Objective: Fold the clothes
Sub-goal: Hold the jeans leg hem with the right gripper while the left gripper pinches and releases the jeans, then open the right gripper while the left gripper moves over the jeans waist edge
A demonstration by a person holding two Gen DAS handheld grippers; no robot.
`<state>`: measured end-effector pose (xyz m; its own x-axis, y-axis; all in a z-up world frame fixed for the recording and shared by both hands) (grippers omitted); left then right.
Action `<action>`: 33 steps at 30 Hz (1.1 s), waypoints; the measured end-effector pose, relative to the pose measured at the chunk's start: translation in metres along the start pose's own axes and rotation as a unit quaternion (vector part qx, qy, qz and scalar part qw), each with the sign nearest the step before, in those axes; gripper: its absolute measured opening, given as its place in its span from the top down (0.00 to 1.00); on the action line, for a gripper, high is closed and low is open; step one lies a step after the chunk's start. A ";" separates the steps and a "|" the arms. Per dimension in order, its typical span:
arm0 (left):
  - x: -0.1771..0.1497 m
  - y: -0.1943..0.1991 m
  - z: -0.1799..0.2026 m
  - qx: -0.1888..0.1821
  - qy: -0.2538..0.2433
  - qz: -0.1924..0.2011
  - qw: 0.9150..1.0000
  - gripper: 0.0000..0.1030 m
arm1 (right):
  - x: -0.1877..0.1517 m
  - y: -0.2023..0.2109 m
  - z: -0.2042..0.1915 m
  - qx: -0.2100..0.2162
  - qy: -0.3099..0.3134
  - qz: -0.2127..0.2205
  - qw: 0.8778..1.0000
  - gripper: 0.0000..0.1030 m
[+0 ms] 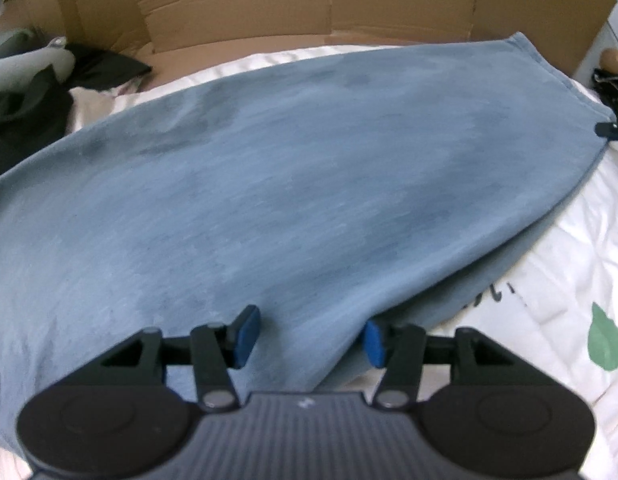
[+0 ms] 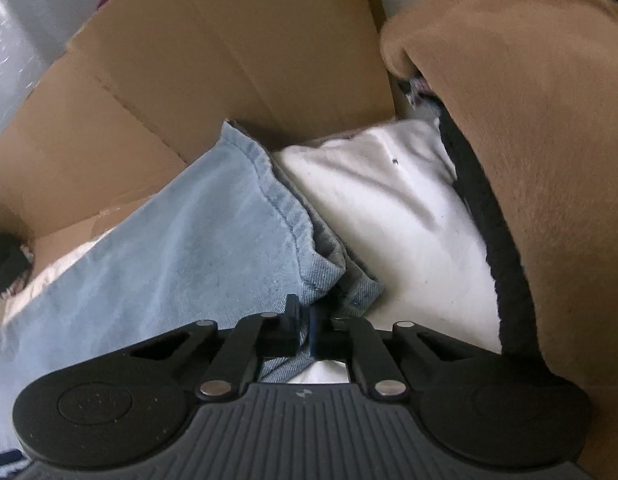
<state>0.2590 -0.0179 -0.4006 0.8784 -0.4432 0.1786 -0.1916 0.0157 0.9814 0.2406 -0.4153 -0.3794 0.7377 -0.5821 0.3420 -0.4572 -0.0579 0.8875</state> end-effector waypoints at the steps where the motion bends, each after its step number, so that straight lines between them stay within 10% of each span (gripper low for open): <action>1: -0.001 0.000 -0.001 0.001 0.001 0.000 1.000 0.45 | 0.000 0.002 -0.002 -0.006 0.005 0.003 1.000 0.98; 12: -0.030 0.004 -0.041 0.041 0.053 -0.003 0.998 0.42 | -0.007 -0.002 0.003 -0.049 -0.021 -0.012 0.998 0.90; 33: -0.085 0.018 -0.105 0.124 0.116 0.017 0.985 0.34 | -0.087 0.000 -0.062 0.146 -0.057 -0.127 0.979 0.73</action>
<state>0.2263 0.1143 -0.3903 0.9409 -0.2289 0.2498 -0.2974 -0.2051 0.9324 0.2079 -0.3142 -0.3902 0.7932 -0.6048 0.0706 -0.4016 -0.4324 0.8073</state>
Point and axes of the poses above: each gripper's, at about its wrist camera, not at the fingertips, and y roughly against the way its jaws point, z to its right, x to its top, the point moved 5 cm from there along -y, roughly the way its jaws point, and after that the axes turned 14 degrees about -z, right-handed, at the moved point
